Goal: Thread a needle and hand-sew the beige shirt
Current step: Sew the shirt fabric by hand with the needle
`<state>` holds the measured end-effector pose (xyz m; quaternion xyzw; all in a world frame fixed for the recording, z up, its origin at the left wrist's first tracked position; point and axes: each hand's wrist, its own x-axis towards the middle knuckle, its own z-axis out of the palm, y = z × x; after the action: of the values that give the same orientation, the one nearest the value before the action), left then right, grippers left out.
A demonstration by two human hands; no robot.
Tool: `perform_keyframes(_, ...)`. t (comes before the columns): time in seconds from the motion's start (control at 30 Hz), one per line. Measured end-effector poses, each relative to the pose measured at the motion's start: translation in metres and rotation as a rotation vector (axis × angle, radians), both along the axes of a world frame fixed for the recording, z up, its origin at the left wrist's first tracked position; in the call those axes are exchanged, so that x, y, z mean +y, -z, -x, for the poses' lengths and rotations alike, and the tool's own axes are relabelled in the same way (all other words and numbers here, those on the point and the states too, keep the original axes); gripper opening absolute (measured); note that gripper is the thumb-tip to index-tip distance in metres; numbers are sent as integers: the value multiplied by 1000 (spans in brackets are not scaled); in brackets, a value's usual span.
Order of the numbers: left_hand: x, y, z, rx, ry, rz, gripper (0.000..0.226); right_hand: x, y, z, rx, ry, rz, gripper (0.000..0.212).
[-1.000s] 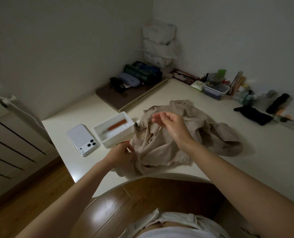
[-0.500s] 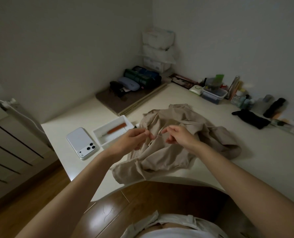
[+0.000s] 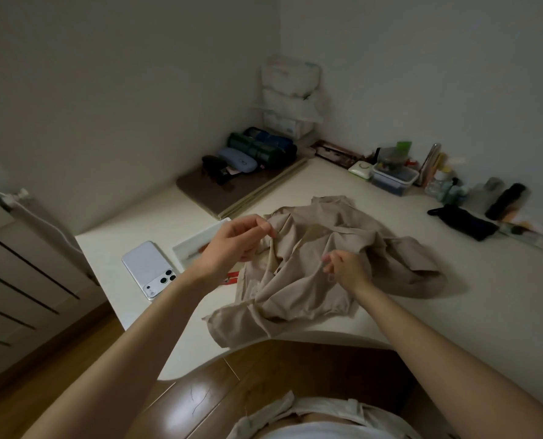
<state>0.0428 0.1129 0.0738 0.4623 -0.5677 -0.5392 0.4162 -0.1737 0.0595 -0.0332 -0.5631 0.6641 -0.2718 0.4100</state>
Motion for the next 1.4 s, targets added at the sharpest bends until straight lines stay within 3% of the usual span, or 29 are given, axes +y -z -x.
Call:
perform_keyframes(0.07,-1,4,2,-82,22,-31,23,2,-17,-11,-196,72,61,31)
perform_keyframes(0.2,-4,12,6,-197,51,-66,22,15,-59,-43,-519,-81,86,29)
perform_keyframes(0.37,-3,14,11,-364,52,3,25,27,-73,-66,-405,-246,-48,32)
perform_keyframes(0.5,-3,16,5,-436,28,0,22,22,-62,-61,-161,-228,35,29)
perform_keyframes(0.77,4,17,4,-231,26,-92,32,-3,-18,-24,55,-52,-46,25)
perform_keyframes(1.07,6,24,4,-143,5,-62,21,-3,8,-4,185,33,-45,38)
perform_keyframes(1.2,2,30,3,-221,-15,-28,17,8,-3,-12,101,23,92,35)
perform_keyframes(1.3,0,36,2,-307,-23,6,15,17,-23,-32,-111,-48,196,28)
perform_keyframes(1.4,1,45,2,-368,-6,44,13,27,-37,-52,-259,-144,146,26)
